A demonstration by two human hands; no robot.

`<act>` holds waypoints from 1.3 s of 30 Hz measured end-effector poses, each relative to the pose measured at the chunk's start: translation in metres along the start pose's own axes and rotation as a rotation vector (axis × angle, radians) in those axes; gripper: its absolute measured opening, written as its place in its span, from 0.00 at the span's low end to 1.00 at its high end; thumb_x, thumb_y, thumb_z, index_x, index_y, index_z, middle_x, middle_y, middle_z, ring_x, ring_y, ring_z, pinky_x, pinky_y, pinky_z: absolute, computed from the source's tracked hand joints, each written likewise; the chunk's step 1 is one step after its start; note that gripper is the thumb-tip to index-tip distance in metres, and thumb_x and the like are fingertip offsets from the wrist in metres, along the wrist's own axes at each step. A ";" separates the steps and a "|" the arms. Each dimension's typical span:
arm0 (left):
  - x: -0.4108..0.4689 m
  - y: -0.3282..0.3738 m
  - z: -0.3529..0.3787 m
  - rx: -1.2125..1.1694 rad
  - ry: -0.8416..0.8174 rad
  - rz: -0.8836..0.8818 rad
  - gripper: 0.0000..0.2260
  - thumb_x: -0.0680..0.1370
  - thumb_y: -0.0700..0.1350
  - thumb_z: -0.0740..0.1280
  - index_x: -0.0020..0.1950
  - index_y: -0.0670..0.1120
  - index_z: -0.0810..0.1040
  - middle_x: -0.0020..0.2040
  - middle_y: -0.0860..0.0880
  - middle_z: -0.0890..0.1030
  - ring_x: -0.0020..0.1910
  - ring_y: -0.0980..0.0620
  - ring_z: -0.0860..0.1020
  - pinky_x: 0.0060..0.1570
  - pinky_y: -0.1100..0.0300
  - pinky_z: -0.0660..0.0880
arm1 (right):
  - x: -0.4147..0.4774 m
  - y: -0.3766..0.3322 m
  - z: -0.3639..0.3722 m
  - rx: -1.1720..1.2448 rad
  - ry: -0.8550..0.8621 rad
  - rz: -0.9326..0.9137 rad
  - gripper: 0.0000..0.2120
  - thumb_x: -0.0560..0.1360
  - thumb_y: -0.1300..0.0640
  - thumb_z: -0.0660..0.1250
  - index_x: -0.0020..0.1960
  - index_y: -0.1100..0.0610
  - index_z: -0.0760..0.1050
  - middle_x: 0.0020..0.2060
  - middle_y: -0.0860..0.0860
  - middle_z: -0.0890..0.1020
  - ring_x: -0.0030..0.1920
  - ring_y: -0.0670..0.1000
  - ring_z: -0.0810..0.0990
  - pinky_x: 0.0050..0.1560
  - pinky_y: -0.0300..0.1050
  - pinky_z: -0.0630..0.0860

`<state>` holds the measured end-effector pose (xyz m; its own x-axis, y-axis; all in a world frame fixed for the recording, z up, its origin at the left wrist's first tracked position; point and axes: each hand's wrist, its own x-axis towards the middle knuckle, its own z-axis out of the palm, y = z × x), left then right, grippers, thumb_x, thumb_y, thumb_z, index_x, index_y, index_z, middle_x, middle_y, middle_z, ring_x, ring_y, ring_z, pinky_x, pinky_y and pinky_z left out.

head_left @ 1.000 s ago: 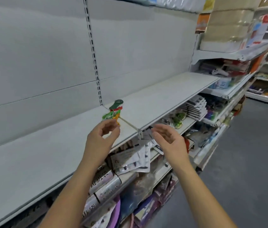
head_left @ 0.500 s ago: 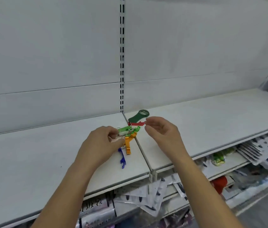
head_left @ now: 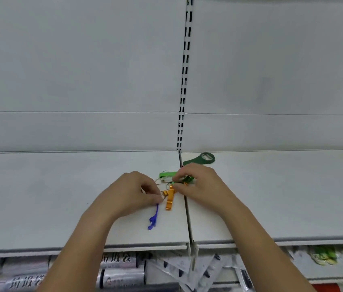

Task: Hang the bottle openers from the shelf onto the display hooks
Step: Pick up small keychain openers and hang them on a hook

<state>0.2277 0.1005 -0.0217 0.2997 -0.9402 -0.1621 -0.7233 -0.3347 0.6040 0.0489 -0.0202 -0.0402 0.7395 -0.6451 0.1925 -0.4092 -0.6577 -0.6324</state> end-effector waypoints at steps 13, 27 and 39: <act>-0.007 -0.019 -0.006 -0.417 0.151 0.011 0.04 0.75 0.47 0.75 0.41 0.49 0.86 0.38 0.50 0.86 0.35 0.55 0.84 0.42 0.60 0.80 | 0.005 -0.034 0.021 -0.486 0.034 0.129 0.20 0.73 0.36 0.68 0.49 0.52 0.81 0.45 0.49 0.80 0.49 0.51 0.77 0.45 0.45 0.72; -0.006 -0.024 -0.009 -0.497 0.161 0.051 0.03 0.77 0.44 0.74 0.43 0.48 0.86 0.38 0.52 0.86 0.34 0.56 0.83 0.35 0.70 0.75 | 0.006 -0.032 0.020 -0.350 0.064 0.190 0.04 0.75 0.48 0.70 0.48 0.44 0.82 0.47 0.41 0.83 0.53 0.48 0.77 0.57 0.47 0.74; -0.008 -0.026 -0.018 -0.661 0.176 0.096 0.06 0.76 0.47 0.74 0.44 0.45 0.85 0.44 0.52 0.88 0.45 0.57 0.85 0.41 0.66 0.75 | 0.012 -0.040 0.013 0.350 0.173 0.277 0.05 0.69 0.59 0.79 0.44 0.53 0.85 0.39 0.47 0.86 0.42 0.46 0.85 0.45 0.39 0.82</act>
<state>0.2550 0.1181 -0.0223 0.3905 -0.9205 0.0113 -0.2374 -0.0889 0.9673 0.0810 0.0037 -0.0228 0.5156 -0.8527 0.0845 -0.3520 -0.3006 -0.8864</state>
